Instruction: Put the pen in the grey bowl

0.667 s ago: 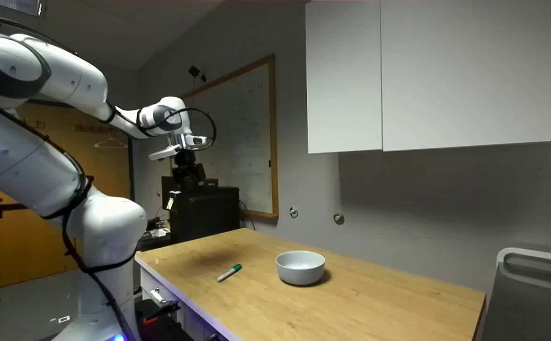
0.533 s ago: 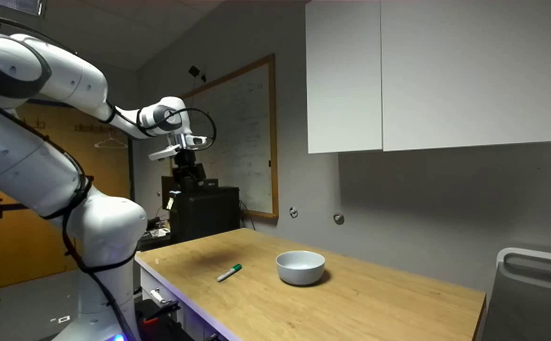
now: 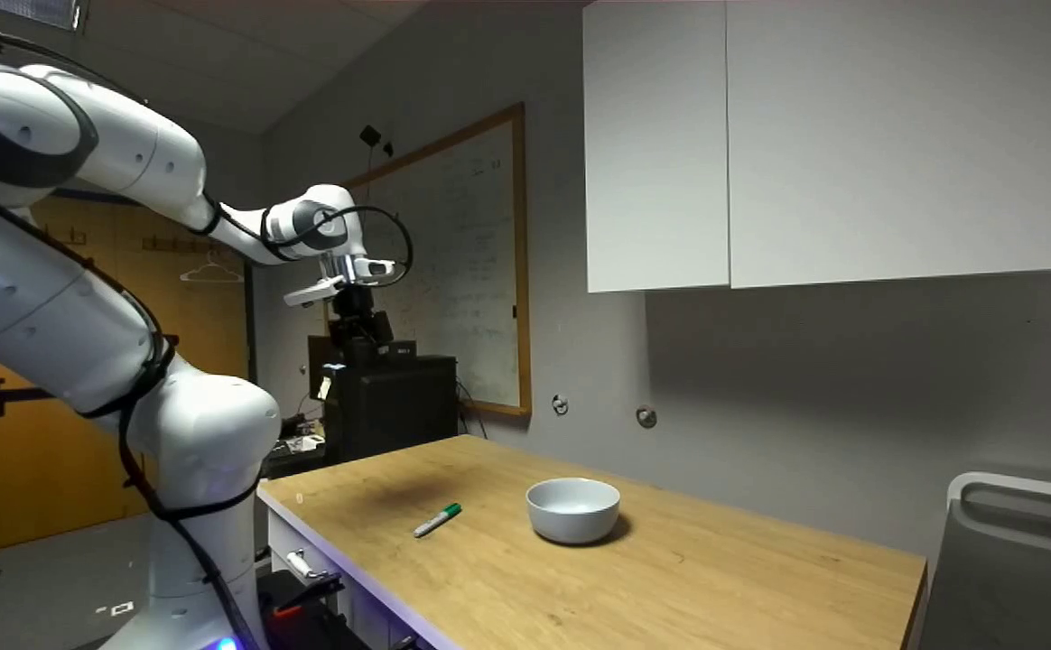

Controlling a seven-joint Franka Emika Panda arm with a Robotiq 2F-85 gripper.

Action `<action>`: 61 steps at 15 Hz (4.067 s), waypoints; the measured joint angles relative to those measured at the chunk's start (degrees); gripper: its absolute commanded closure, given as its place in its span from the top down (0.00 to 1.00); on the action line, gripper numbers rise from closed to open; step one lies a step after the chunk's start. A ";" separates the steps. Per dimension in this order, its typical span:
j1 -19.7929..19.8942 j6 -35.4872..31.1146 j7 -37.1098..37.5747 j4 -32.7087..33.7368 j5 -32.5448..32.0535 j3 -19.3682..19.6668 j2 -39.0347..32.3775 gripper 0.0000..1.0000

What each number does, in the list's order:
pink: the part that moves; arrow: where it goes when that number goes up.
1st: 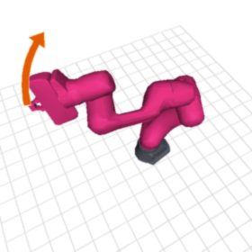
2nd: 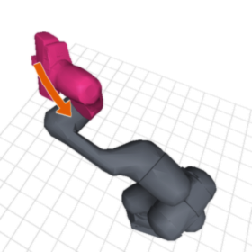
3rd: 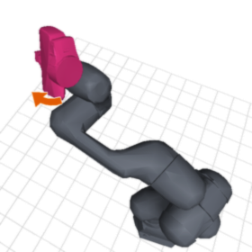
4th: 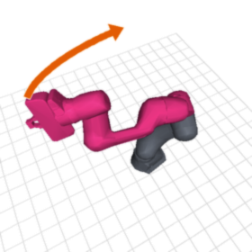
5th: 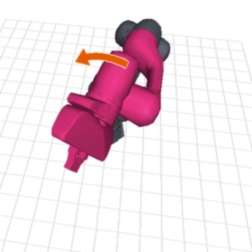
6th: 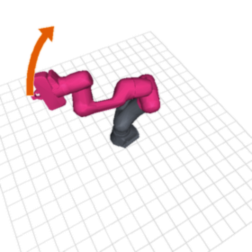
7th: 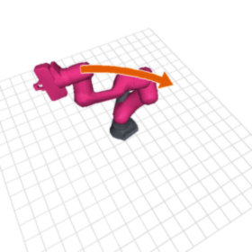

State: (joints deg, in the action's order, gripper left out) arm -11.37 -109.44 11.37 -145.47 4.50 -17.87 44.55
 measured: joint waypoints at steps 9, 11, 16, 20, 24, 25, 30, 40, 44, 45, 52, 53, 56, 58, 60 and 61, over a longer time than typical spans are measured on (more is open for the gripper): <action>3.06 -8.62 -0.98 -1.06 0.23 6.75 -7.28 1.00; 3.26 -11.02 -2.45 -1.10 1.06 9.05 -10.55 1.00; 3.37 -13.78 -8.17 -1.23 4.79 14.14 -18.28 1.00; 4.03 -14.48 -10.22 -2.07 5.38 15.52 -22.90 1.00; 5.70 -16.92 -10.22 -3.64 3.91 15.52 -26.63 1.00; 6.16 -17.37 -10.22 -3.93 3.78 15.52 -27.65 1.00; 7.27 -17.96 -10.23 -4.23 3.24 15.53 -33.85 1.00; 6.97 -18.38 -11.33 0.27 1.53 15.16 -46.56 1.00; 6.87 -18.17 -12.38 4.26 1.53 14.65 -51.82 1.00; 6.87 -18.08 -12.59 5.08 1.53 14.57 -52.95 0.75; 7.41 -15.79 -13.09 9.36 1.52 14.60 -56.64 0.27; 7.41 -15.32 -13.10 9.75 1.44 14.60 -56.63 0.20; 7.20 -14.39 -13.08 10.75 0.78 14.56 -56.47 0.04; 6.95 -13.71 -13.01 11.46 0.36 14.47 -55.87 0.08; 6.77 -13.14 -12.73 12.17 -0.12 14.43 -54.77 0.08; 6.64 -12.86 -12.59 12.54 -0.31 14.41 -53.91 0.08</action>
State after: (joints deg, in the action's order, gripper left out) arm -4.73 -122.30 -1.22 -132.92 4.19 -3.45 -9.36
